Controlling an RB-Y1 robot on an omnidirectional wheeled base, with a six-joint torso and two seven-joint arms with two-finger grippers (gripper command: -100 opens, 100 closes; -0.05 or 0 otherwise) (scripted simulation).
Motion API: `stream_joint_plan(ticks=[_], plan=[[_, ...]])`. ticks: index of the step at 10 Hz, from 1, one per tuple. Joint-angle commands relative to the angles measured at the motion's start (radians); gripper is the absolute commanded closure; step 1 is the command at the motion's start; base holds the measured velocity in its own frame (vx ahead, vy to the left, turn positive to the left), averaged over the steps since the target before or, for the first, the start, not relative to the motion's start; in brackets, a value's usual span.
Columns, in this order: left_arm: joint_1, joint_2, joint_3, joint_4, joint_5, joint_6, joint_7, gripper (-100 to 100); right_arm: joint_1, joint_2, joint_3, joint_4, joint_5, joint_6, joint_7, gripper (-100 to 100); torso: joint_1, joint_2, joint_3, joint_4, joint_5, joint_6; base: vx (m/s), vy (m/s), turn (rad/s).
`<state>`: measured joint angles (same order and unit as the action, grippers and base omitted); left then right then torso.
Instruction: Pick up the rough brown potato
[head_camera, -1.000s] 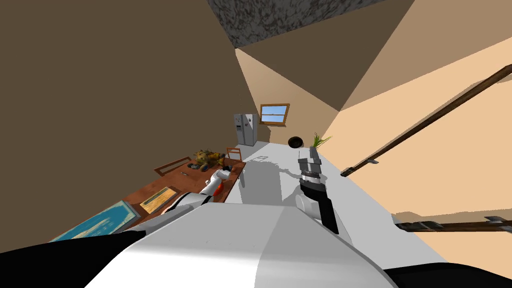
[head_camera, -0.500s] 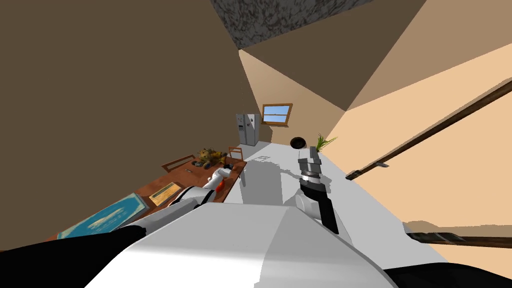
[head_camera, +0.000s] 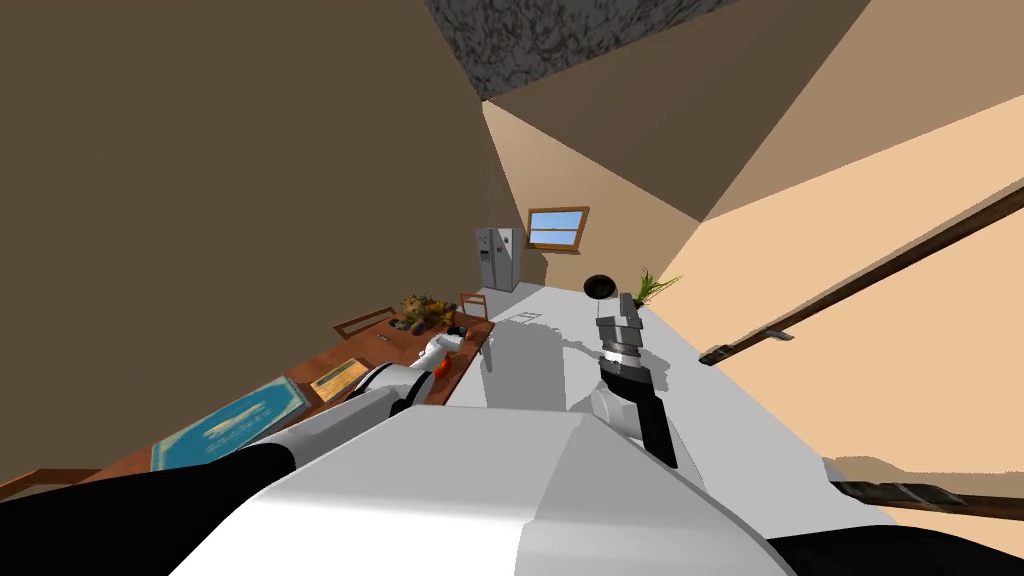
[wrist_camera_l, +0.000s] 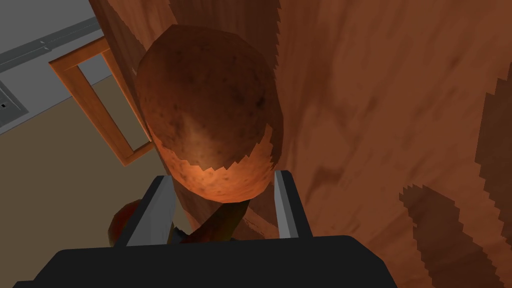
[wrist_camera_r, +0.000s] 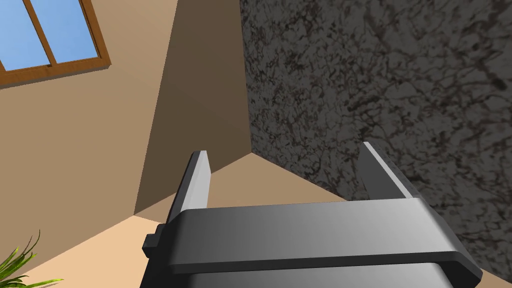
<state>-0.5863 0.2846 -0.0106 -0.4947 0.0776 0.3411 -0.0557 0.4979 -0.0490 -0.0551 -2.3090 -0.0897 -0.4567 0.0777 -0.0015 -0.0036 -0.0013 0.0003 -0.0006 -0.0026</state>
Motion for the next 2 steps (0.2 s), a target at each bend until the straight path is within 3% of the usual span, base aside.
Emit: stream_joint_plan(ticks=[1, 2], plan=[[0.000, 0.000, 0.000, 0.000, 0.000, 0.000, 0.000, 100, 0.000, 0.000, 0.000, 0.000, 0.000, 0.000, 0.000, 0, 0.000, 0.000, 0.000, 0.000, 0.000, 0.000, 0.000, 0.000, 0.000], [-0.001, 0.000, 0.000, 0.004, 0.001, -0.001, -0.001, 0, 0.000, 0.000, 0.000, 0.000, 0.000, 0.000, 0.000, 0, 0.001, 0.000, 0.000, 0.000, 0.000, 0.000, 0.000, 0.000, 0.000]])
